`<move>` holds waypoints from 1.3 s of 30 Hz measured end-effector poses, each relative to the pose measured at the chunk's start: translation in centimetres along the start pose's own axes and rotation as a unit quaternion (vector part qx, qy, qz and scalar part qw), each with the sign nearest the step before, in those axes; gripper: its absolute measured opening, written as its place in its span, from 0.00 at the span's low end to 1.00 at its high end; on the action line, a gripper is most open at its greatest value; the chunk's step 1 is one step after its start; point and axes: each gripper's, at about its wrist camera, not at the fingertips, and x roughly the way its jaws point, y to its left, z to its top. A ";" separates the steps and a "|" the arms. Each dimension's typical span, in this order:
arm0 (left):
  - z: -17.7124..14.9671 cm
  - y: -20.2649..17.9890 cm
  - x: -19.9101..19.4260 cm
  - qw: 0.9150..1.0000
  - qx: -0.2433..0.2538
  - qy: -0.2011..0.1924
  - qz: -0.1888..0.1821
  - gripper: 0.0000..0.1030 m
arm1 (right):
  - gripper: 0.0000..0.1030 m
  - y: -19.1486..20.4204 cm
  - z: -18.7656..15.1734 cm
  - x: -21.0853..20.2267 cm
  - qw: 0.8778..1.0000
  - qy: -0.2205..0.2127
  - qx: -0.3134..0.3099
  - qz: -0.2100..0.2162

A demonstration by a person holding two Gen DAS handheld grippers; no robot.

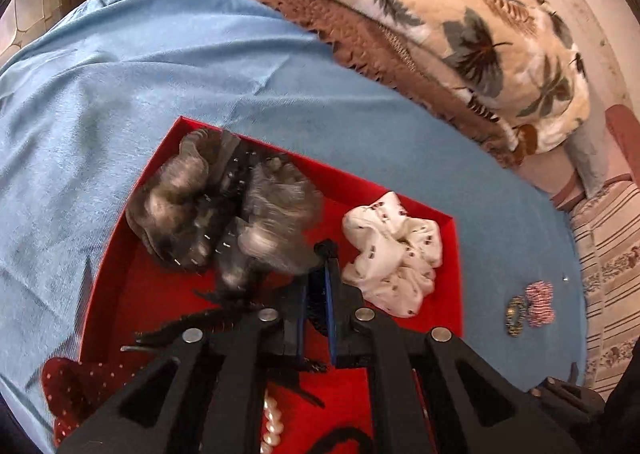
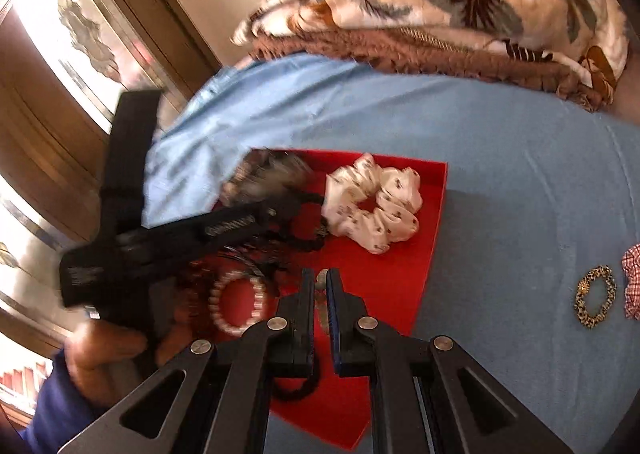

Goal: Organize jewelry
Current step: 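Carry both bracelets over the red tray, then open both grippers to release the bracelets into the tray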

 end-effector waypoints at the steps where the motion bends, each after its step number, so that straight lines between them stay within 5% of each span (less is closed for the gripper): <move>1: 0.0 0.0 0.1 1.000 0.000 0.000 0.003 0.06 | 0.07 -0.2 -0.1 0.8 1.000 0.008 -0.002 -0.006; 5: -0.1 -0.3 -0.1 1.000 0.013 -0.005 0.014 0.13 | 0.08 -0.7 -0.2 2.2 1.000 0.021 -0.006 -0.018; 9: 0.0 -1.0 -1.4 1.000 0.024 -0.018 0.009 0.31 | 0.10 -1.1 -0.1 2.3 0.999 0.020 -0.007 -0.028; 13: 0.1 -1.1 -3.2 0.999 0.012 -0.029 -0.017 0.37 | 0.39 -0.8 0.1 1.1 0.999 0.006 -0.020 -0.036; 19: -1.0 -1.8 -6.8 0.998 0.017 -0.058 -0.012 0.37 | 0.40 -0.5 -0.8 -2.1 0.998 -0.014 -0.038 -0.042; 27: -6.1 -2.8 -12.6 0.993 0.029 -0.105 0.050 0.54 | 0.44 -2.1 -5.5 -7.9 0.995 -0.034 -0.058 -0.078; 29: -7.5 -3.2 -13.3 0.992 0.027 -0.112 0.058 0.55 | 0.50 -3.1 -7.0 -9.3 0.994 -0.039 -0.049 -0.085; 39: -13.7 -8.0 -15.6 0.990 0.055 -0.112 0.071 0.56 | 0.51 -8.4 -13.0 -14.6 0.992 -0.053 0.017 -0.115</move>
